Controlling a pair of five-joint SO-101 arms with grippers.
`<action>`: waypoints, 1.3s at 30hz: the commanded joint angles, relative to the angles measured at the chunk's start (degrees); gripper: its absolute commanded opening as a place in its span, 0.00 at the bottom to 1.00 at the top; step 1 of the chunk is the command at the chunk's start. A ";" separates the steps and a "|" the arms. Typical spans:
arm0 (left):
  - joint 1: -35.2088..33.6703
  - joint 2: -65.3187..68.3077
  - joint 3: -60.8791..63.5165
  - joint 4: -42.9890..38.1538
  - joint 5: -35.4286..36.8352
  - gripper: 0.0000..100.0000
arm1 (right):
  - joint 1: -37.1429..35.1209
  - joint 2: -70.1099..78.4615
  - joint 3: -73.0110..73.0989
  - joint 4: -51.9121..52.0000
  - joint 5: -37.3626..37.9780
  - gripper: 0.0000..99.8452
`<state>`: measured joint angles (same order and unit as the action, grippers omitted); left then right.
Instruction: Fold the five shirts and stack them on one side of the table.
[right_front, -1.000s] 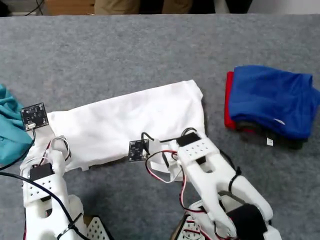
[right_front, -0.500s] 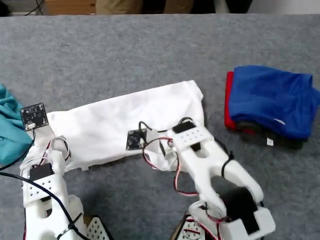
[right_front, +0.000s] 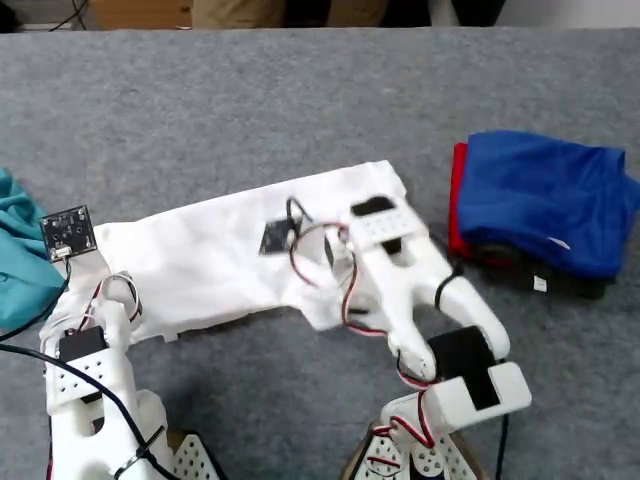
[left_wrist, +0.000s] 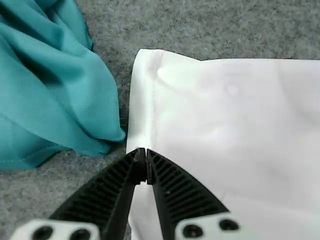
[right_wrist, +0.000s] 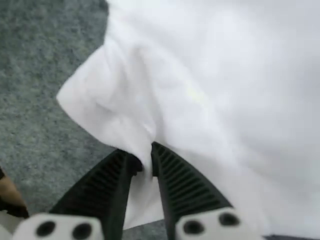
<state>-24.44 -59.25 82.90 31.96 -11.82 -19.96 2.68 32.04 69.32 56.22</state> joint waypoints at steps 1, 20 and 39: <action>-0.09 -0.57 -0.26 -0.26 0.18 0.02 | 0.84 1.27 -11.91 6.59 2.02 0.00; 0.53 -0.57 -0.18 -0.18 -1.67 0.02 | -1.27 44.44 -80.57 31.30 10.02 0.00; 0.62 -0.57 -0.18 -0.09 -1.76 0.02 | -2.33 45.49 -90.15 33.05 10.55 0.38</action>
<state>-24.44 -59.25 82.90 31.96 -13.23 -23.21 54.20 -57.71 101.05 67.56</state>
